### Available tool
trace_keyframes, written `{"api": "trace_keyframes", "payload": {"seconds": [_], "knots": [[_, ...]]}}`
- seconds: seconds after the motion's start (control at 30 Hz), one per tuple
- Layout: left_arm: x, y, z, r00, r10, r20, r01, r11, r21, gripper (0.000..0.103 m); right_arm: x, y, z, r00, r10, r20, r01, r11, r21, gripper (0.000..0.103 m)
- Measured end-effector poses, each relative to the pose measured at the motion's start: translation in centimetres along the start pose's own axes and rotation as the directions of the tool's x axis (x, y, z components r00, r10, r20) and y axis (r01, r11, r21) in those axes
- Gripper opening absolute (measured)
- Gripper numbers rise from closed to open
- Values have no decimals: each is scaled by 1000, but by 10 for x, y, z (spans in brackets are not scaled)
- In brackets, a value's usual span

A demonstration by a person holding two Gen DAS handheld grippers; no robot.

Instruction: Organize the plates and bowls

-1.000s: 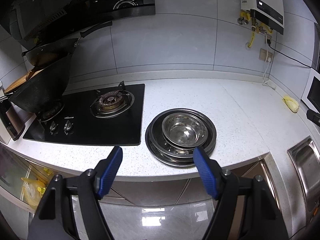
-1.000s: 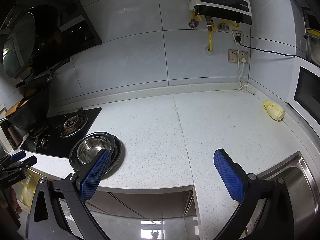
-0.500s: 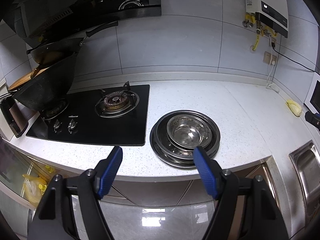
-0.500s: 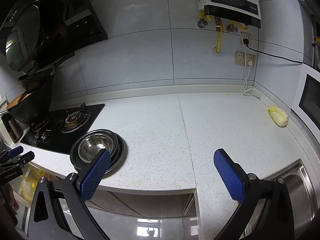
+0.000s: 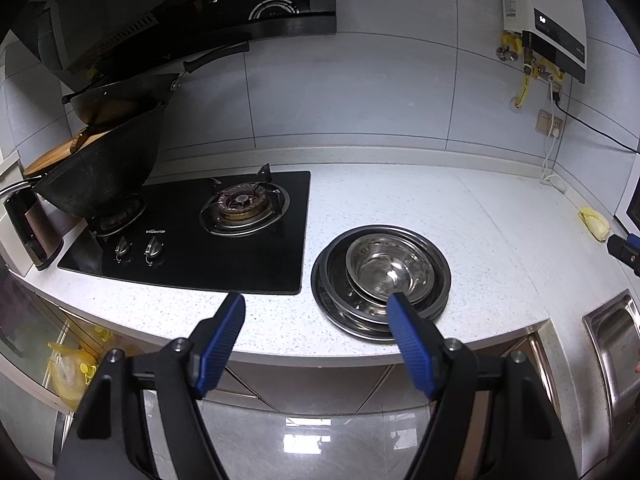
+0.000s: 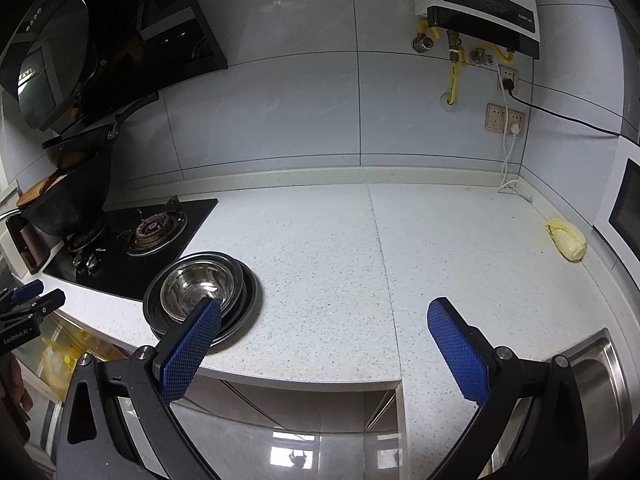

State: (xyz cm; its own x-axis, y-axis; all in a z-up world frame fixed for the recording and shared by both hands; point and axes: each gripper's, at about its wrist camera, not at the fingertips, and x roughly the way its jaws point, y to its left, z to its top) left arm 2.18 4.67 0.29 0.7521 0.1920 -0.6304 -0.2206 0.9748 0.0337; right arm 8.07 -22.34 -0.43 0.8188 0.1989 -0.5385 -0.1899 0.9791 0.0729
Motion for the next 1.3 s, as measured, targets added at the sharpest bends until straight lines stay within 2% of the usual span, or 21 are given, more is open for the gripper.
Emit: {"api": "trace_keyframes", "payload": {"seconds": [0.37, 0.87, 1.3], "knots": [[0, 2, 0, 1000, 2, 1, -2, 1000, -3, 72, -2, -2, 0, 1000, 3, 13, -3, 1000, 20, 102], [11, -11, 8, 999, -49, -4, 49, 999, 25, 72, -14, -28, -2, 997, -70, 20, 69, 994, 80, 102], [8, -6, 7, 999, -36, -3, 36, 999, 17, 72, -11, -25, -1, 999, -47, 16, 46, 996, 75, 102]]}}
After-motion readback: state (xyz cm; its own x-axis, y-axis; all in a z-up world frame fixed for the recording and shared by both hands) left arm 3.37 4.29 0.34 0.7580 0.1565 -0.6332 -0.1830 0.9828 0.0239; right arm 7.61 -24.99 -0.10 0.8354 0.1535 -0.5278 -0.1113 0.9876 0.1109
